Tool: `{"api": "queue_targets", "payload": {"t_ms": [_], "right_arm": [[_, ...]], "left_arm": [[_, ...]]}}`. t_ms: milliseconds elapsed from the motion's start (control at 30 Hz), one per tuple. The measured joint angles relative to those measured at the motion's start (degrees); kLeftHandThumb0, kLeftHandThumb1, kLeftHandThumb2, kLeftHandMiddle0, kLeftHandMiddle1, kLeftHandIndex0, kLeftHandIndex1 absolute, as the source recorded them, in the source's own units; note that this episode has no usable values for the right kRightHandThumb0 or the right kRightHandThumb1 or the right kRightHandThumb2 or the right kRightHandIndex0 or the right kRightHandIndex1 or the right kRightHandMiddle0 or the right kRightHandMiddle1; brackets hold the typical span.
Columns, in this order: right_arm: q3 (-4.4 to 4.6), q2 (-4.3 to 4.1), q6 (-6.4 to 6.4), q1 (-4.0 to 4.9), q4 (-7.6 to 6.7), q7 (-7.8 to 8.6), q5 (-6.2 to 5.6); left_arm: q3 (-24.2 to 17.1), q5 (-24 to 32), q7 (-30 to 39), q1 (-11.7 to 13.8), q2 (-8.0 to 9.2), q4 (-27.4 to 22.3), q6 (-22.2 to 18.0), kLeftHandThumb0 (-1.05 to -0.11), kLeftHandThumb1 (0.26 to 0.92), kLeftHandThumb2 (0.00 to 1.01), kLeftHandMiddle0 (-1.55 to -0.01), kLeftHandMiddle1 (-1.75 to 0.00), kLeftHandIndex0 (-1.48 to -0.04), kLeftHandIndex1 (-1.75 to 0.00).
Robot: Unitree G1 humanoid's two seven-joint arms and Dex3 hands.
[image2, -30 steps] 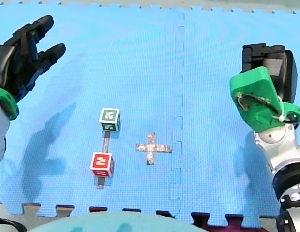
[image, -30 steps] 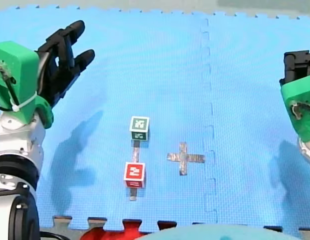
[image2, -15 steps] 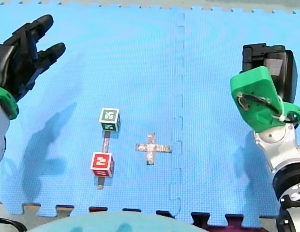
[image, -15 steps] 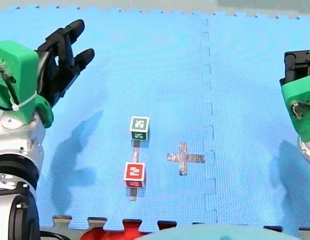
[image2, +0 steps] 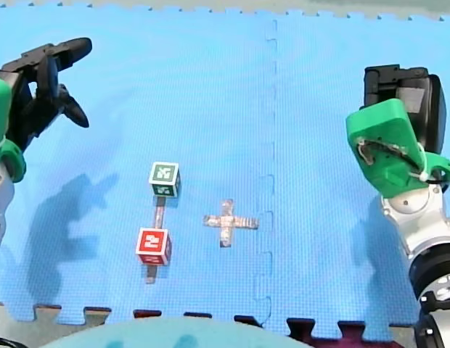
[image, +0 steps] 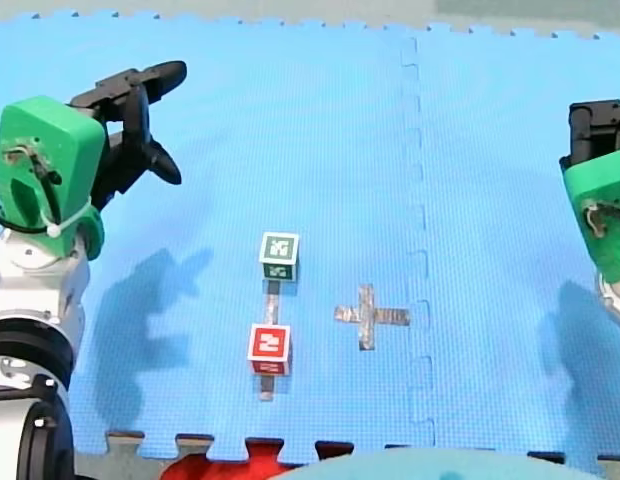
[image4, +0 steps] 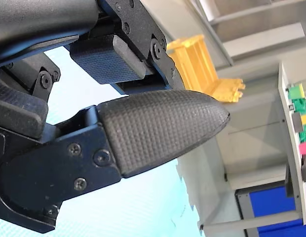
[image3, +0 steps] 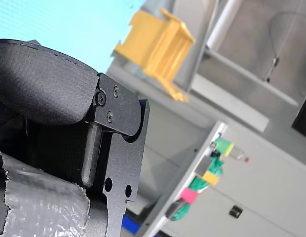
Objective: Stack cube left
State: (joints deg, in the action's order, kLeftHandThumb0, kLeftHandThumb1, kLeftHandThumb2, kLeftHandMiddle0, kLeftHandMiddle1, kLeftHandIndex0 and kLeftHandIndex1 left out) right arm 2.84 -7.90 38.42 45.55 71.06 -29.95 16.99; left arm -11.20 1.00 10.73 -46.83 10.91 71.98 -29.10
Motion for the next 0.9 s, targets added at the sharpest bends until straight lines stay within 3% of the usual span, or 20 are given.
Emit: {"api": "queue_targets", "payload": {"t_ms": [133, 200, 233, 267, 333, 367, 467, 633, 767, 900], "right_arm": [[0.09, 0.12, -0.10, 0.07, 0.00, -0.11, 0.10], [0.19, 0.16, -0.14, 0.08, 0.00, -0.22, 0.19], [0.21, 0.16, -0.15, 0.09, 0.00, -0.26, 0.21], [0.23, 0.16, -0.16, 0.09, 0.00, -0.28, 0.23], [0.25, 0.16, -0.18, 0.10, 0.00, -0.28, 0.22], [0.25, 0.16, -0.18, 0.10, 0.00, -0.28, 0.22], [0.24, 0.16, -0.18, 0.10, 0.00, -0.28, 0.20], [0.11, 0.16, -0.18, 0.10, 0.01, -0.14, 0.03], [-0.38, 0.16, -0.16, 0.10, 0.06, 0.45, -0.66], [-0.53, 0.17, -0.15, 0.11, 0.07, 0.83, -0.89]], "left_arm": [[-0.14, 0.40, 1.22, -0.02, 0.03, 0.00, 0.21, -1.048, 0.921, 0.74, -0.88, -1.75, -0.68, -0.02], [0.07, 0.27, 1.79, -0.02, 0.20, 0.00, 0.22, -1.048, 0.921, 0.57, -0.88, -1.75, -0.70, -0.02], [0.19, 0.13, 1.94, -0.02, 0.30, 0.00, 0.22, -1.048, 0.921, 0.39, -0.88, -1.75, -0.72, -0.02], [0.34, -0.07, 2.17, -0.02, 0.48, 0.00, 0.21, -0.997, 0.866, 0.19, -0.88, -1.75, -0.78, -0.03], [0.39, -0.15, 2.91, -0.11, 0.95, 0.01, 0.21, -0.908, 0.763, 0.05, -0.89, -1.75, -0.83, -0.04], [0.29, -0.02, 3.55, -0.30, 1.25, 0.07, 0.32, -0.800, 0.675, 0.02, -0.90, -1.75, -0.84, -0.03], [-0.47, 1.24, 5.87, -0.86, 1.75, 0.20, 1.25, -0.655, 0.610, 0.01, -0.93, -1.75, -0.84, -0.02], [-1.13, 2.49, 8.24, -1.09, 2.07, 0.06, 2.31, -0.507, 0.625, 0.01, -0.95, -1.75, -0.83, -0.01], [-1.82, 3.88, 12.40, -1.45, 3.74, -0.06, 3.83, -0.506, 0.639, 0.01, -0.95, -1.75, -0.68, 0.00], [-1.93, 4.26, 15.53, -1.56, 4.72, -0.68, 4.05, -0.517, 0.641, 0.01, -0.95, -1.75, -0.65, 0.00]]}}
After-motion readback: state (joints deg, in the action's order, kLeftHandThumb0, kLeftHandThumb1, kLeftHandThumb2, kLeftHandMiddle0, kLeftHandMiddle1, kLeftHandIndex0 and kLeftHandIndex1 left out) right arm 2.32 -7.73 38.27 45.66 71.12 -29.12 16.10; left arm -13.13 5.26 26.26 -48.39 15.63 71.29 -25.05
